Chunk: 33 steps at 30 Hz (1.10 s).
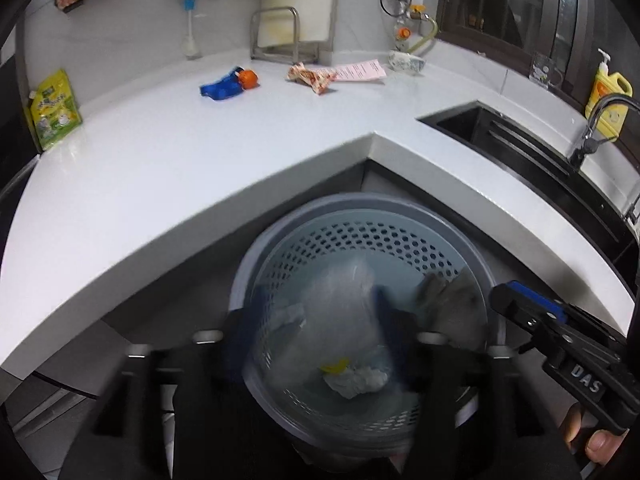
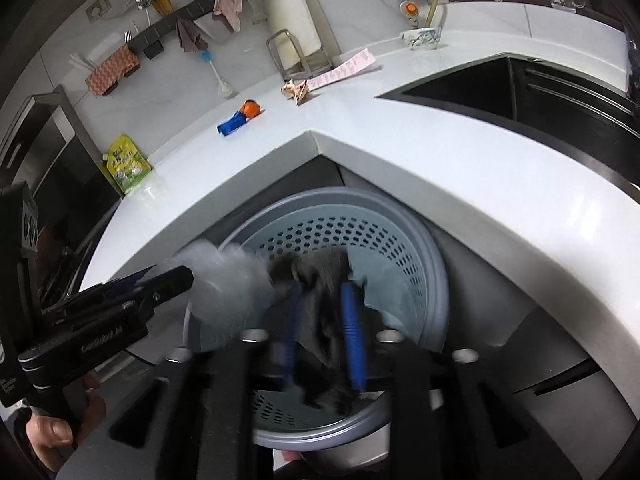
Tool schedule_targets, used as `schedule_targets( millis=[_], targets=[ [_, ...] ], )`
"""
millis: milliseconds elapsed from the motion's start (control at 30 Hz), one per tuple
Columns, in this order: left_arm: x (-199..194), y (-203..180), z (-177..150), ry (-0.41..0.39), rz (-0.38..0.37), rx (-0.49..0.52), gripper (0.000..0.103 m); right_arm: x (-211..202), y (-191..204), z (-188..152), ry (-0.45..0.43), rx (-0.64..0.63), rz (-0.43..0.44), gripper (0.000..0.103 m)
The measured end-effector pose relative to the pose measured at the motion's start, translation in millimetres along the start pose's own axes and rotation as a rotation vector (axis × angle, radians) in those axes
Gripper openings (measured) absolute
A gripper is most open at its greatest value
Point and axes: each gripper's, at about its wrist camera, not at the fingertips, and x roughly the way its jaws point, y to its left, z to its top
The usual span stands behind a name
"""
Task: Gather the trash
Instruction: 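Carry the bag and cloth over the bin and open both tools, then move the right tool to the red-and-white snack wrapper and close on it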
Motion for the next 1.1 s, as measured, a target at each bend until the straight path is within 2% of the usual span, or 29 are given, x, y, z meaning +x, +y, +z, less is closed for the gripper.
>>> schedule_targets(
  millis=[433, 1100],
  targets=[
    [-2.5, 5.2, 1.3, 0.001, 0.019, -0.015, 0.074, -1.9, 0.5, 0.6, 0.001, 0.003, 0.007, 0.036],
    [4.7, 12.3, 5.2, 0.024, 0.017, -0.025, 0.075, 9.2, 5.7, 4.8, 0.015, -0.022, 0.024, 0.041]
  ],
)
